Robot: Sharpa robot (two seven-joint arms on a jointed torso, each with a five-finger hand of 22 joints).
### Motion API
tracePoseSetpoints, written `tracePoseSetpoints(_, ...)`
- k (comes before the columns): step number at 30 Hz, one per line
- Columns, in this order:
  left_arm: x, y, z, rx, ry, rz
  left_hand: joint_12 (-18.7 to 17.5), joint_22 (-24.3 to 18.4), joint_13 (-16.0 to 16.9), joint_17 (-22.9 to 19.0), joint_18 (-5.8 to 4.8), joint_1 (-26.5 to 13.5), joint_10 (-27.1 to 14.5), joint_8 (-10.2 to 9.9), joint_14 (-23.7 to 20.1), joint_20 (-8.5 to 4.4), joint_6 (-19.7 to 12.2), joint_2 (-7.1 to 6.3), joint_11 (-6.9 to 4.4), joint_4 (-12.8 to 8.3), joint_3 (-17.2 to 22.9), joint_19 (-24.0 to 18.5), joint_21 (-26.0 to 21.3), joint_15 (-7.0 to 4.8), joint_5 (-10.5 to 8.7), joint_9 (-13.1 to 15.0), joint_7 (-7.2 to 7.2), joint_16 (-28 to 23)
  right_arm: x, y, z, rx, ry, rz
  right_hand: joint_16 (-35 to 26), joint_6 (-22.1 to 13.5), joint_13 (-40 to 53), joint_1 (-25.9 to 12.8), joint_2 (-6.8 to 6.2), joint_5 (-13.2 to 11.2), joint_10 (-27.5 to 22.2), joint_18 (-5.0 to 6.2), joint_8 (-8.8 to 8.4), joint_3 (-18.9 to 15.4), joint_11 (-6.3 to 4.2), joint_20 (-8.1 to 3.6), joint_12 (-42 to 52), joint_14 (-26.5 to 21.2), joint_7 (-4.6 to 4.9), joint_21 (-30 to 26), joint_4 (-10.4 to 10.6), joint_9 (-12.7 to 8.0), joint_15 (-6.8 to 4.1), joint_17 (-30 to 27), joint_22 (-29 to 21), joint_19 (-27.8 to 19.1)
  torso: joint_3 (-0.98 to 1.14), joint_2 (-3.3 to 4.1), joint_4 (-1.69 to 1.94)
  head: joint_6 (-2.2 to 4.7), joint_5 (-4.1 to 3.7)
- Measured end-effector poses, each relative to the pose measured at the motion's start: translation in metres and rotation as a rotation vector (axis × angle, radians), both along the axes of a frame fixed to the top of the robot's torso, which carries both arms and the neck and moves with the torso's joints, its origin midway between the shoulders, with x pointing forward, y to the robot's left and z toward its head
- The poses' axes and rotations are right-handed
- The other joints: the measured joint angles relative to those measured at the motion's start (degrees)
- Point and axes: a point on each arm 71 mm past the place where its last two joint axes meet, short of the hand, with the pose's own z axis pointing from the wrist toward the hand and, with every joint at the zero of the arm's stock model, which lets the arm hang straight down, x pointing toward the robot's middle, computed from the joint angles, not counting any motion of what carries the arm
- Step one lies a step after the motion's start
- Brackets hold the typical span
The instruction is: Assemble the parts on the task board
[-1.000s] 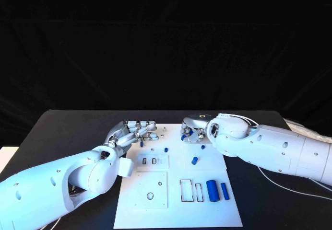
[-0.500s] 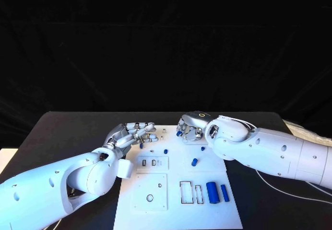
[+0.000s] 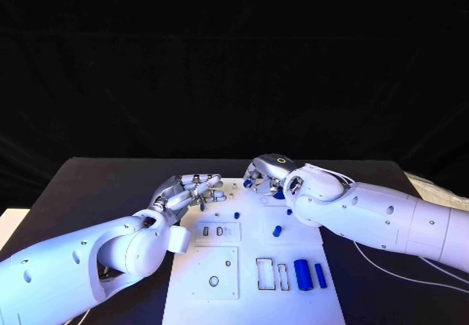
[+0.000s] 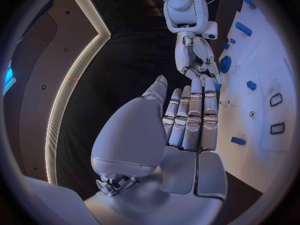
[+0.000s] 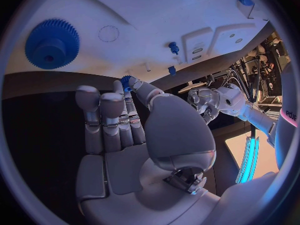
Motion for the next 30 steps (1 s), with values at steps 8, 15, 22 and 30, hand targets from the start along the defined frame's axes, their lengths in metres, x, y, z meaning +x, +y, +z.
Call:
tracePoseSetpoints(8, -0.001, -0.002, 0.001, -0.004, 0.001, -0.005, 0.0, 0.0, 0.0, 0.0, 0.0, -0.2, 0.0, -0.2, 0.0, 0.0, 0.0, 0.23, 0.0, 0.0, 0.0, 0.0, 0.0, 0.0, 0.0, 0.0, 0.0, 0.0, 0.006, 0.014, -0.002, 0.004, -0.001, 0.005, 0.0, 0.0, 0.0, 0.0, 0.0, 0.0, 0.0, 0.0, -0.04, 0.0, 0.03, 0.0, 0.0, 0.0, 0.01, 0.2, 0.0, 0.0, 0.0, 0.1, 0.1, 0.0, 0.0, 0.12, 0.02, -0.24, 0.31)
tracePoseSetpoints(15, -0.002, -0.003, 0.001, -0.007, 0.001, -0.009, 0.0, 0.0, 0.0, 0.0, 0.0, -0.2, 0.0, -0.2, 0.0, 0.0, 0.0, 0.23, 0.0, 0.0, 0.0, 0.0, 0.0, 0.0, 0.0, 0.0, 0.0, 0.0, 0.01, 0.02, -0.004, 0.002, -0.001, 0.004, 0.0, 0.0, 0.0, -0.2, -0.22, -0.1, 0.0, 0.0, -0.11, 0.0, 0.05, 0.0, 0.0, 0.0, 0.02, 0.2, 0.0, 0.0, 0.0, 0.1, 0.1, 0.0, -0.02, 0.19, 0.06, -0.38, 0.46)
tracePoseSetpoints(22, -0.003, -0.002, 0.002, -0.007, 0.001, -0.009, 0.0, 0.0, 0.0, 0.0, 0.0, -0.2, 0.0, -0.2, 0.0, 0.0, 0.0, 0.23, 0.0, 0.0, 0.0, 0.0, 0.0, 0.0, 0.0, 0.0, 0.0, 0.0, 0.012, 0.024, -0.005, -0.001, -0.002, 0.004, 0.2, -0.1, 0.0, -0.2, -0.23, -0.2, 0.1, 0.0, -0.33, 0.2, 0.09, 0.0, 0.0, 0.0, 0.09, 0.2, 0.2, 0.0, 0.0, 0.1, 0.2, 0.0, -0.04, 0.2, 0.06, -0.58, 0.52)
tracePoseSetpoints(30, -0.004, -0.002, 0.002, -0.008, 0.002, -0.011, 0.0, 0.0, 0.0, 0.0, 0.0, -0.2, 0.0, -0.2, 0.0, 0.0, 0.0, 0.23, 0.0, 0.0, 0.0, 0.0, 0.0, 0.0, 0.0, 0.0, 0.0, 0.0, 0.015, 0.031, -0.009, -0.011, 0.008, 0.004, 0.2, -0.1, -0.1, 0.0, -0.46, -0.5, -0.2, 0.0, -0.49, 0.5, 0.41, 0.0, 0.0, 0.0, 0.12, 0.4, 0.5, -0.1, 0.0, 0.1, 0.2, 0.0, -0.04, 0.24, 0.03, -0.81, 0.68)
